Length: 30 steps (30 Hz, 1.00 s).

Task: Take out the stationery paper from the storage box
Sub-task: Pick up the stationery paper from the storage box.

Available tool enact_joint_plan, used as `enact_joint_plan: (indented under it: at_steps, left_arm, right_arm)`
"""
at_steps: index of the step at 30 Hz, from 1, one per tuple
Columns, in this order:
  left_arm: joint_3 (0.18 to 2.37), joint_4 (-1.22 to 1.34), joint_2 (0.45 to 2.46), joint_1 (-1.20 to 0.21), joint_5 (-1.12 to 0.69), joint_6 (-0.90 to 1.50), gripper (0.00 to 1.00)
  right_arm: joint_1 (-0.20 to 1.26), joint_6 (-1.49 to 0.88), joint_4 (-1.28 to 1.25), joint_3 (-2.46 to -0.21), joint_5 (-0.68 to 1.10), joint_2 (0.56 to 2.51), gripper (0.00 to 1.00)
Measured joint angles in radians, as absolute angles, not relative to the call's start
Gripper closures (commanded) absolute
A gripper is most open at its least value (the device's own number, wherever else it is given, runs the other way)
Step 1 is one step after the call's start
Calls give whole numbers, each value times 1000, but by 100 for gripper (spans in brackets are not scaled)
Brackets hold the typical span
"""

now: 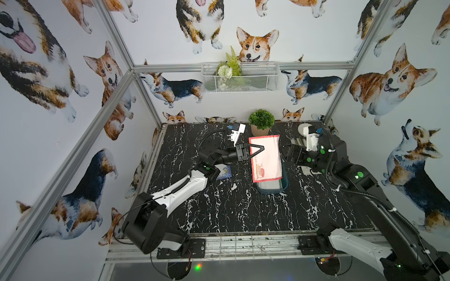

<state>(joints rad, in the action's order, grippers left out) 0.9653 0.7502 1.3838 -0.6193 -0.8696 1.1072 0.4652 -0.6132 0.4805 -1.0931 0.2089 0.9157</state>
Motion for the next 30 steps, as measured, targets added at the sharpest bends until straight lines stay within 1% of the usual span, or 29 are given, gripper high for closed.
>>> enact_joint_plan:
  at_steps: [3, 5, 10, 13, 19, 26, 30]
  left_arm:
    - [995, 585, 1308, -619, -899, 1003, 100]
    - [1004, 509, 1267, -619, -918, 962, 100]
    - [1025, 360, 1193, -619, -936, 888, 100]
    - [1034, 278, 1169, -619, -935, 842, 100]
    - [1034, 178, 1165, -616, -914, 796, 100]
    - [1034, 138, 1170, -607, -880, 788, 100]
    - [1034, 133, 1170, -605, -878, 788, 100]
  right_arm:
    - [378, -722, 220, -928, 462, 845, 0]
    - [341, -817, 27, -865, 612, 855, 0]
    - [331, -1030, -353, -827, 852, 976, 0]
    - [336, -1107, -495, -824, 906, 1013, 0]
    - [398, -1102, -522, -842, 949, 996, 0]
    - [424, -1044, -417, -833, 948, 923, 0]
    - [445, -1023, -379, -808, 946, 912, 0]
